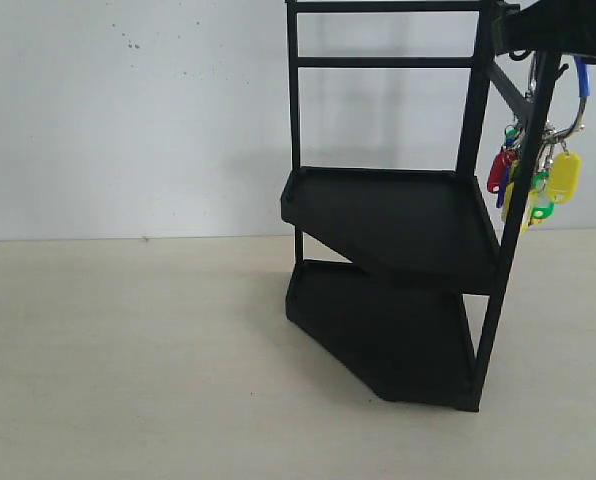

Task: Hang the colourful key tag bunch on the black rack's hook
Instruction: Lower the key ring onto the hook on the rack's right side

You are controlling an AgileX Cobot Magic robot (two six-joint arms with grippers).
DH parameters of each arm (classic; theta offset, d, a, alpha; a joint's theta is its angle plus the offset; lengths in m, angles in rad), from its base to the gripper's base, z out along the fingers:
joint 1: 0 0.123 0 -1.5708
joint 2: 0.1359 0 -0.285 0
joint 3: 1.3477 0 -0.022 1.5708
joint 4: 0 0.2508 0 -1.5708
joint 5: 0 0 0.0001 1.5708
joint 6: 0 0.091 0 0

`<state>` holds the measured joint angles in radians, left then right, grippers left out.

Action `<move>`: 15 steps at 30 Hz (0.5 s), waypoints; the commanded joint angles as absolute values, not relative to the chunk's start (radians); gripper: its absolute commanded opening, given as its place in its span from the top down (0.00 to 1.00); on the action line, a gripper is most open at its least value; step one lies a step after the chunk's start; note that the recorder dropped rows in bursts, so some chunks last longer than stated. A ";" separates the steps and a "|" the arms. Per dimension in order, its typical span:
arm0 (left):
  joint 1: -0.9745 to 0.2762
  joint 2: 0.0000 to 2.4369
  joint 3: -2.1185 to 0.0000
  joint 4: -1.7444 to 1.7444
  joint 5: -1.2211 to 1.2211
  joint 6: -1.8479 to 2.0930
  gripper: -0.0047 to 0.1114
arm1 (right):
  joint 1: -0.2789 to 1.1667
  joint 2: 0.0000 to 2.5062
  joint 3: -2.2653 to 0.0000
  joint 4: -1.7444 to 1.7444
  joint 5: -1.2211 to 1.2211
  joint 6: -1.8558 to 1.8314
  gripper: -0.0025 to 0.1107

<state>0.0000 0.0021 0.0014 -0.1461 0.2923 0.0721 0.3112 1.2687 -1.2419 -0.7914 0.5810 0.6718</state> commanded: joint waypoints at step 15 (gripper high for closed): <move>-0.001 0.000 0.000 -0.141 0.284 0.075 0.92 | 0.308 1.259 -1.247 -0.819 0.598 0.723 0.59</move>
